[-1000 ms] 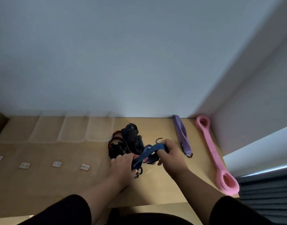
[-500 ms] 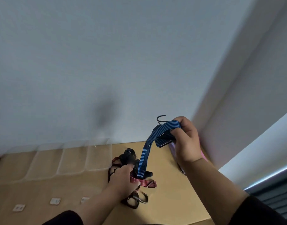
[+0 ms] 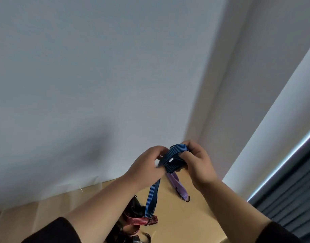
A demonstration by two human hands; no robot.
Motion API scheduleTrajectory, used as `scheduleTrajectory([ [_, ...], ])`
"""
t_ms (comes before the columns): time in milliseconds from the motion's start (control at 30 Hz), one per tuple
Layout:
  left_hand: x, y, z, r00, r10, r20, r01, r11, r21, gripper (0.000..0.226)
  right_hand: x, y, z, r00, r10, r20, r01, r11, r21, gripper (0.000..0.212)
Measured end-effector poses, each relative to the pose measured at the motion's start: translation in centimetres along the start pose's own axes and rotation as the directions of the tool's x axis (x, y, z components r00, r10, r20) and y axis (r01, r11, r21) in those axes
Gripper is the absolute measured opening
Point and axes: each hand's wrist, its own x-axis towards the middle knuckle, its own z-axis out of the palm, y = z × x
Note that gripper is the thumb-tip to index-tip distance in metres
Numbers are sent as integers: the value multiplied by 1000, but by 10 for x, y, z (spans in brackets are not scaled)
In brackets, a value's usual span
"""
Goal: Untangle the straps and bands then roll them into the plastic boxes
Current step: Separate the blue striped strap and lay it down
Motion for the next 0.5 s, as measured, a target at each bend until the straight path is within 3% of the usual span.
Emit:
scheduleTrajectory([
  [167, 18, 14, 1, 988, 96, 120, -96, 995, -7, 50, -1, 3, -26, 995, 96, 6, -96, 995, 9, 23],
  [300, 24, 29, 9, 969, 111, 219, -109, 994, -22, 34, -7, 5, -37, 991, 130, 21, -130, 991, -14, 15],
  [500, 38, 41, 17, 960, 107, 258, -92, 993, -69, 15, -22, 8, -55, 982, 187, 38, -179, 973, -146, 32],
])
